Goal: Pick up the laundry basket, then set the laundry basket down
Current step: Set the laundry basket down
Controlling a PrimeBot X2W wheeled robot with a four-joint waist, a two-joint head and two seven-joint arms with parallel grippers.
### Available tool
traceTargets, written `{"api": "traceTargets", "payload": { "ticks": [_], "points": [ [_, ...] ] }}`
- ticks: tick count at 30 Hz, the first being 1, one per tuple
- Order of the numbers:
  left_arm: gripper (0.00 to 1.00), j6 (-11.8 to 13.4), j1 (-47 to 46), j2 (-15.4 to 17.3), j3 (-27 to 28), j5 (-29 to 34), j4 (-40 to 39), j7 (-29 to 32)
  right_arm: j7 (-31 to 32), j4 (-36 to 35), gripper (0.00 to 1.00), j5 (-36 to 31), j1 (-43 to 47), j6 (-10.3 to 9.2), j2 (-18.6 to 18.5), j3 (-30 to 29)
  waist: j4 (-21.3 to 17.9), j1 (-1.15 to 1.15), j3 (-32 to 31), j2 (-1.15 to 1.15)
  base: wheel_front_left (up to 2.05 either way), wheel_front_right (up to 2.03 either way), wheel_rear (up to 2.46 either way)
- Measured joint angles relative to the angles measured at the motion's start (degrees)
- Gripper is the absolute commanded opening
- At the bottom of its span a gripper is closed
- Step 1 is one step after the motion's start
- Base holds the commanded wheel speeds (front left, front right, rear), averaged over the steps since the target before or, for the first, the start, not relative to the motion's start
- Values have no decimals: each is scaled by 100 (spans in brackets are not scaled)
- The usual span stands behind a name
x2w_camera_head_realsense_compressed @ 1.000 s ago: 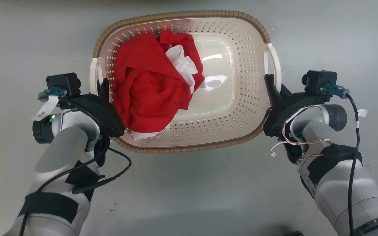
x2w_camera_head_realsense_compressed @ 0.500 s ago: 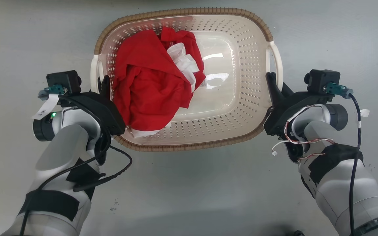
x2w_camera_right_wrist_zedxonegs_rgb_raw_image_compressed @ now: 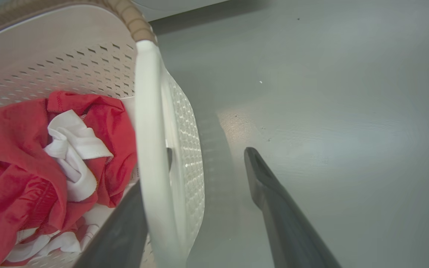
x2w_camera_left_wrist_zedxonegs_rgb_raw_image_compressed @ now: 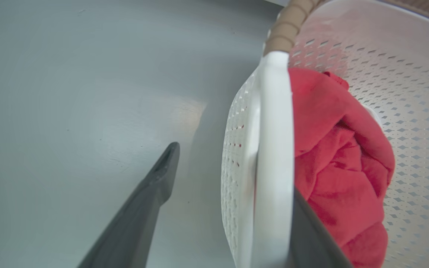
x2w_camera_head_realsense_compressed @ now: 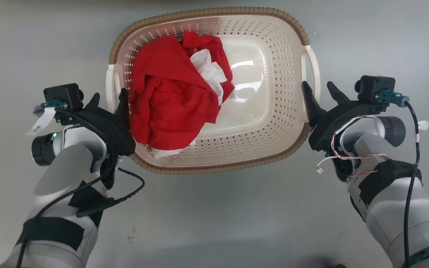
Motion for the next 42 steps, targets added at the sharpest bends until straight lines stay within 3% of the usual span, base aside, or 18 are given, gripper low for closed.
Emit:
{"api": "traceTargets", "payload": {
  "ticks": [24, 42],
  "points": [
    [100, -253, 282, -60, -181, -59, 85, -115, 48, -69, 100, 374, 457, 97, 2, 108, 21, -2, -659, -1, 0, 0, 0],
    [100, -260, 1065, -57, -323, 68, -7, -537, -466, -576, 100, 605, 1355, 102, -45, 8, 13, -3, -1835, -3, 0, 0, 0]
  ]
}}
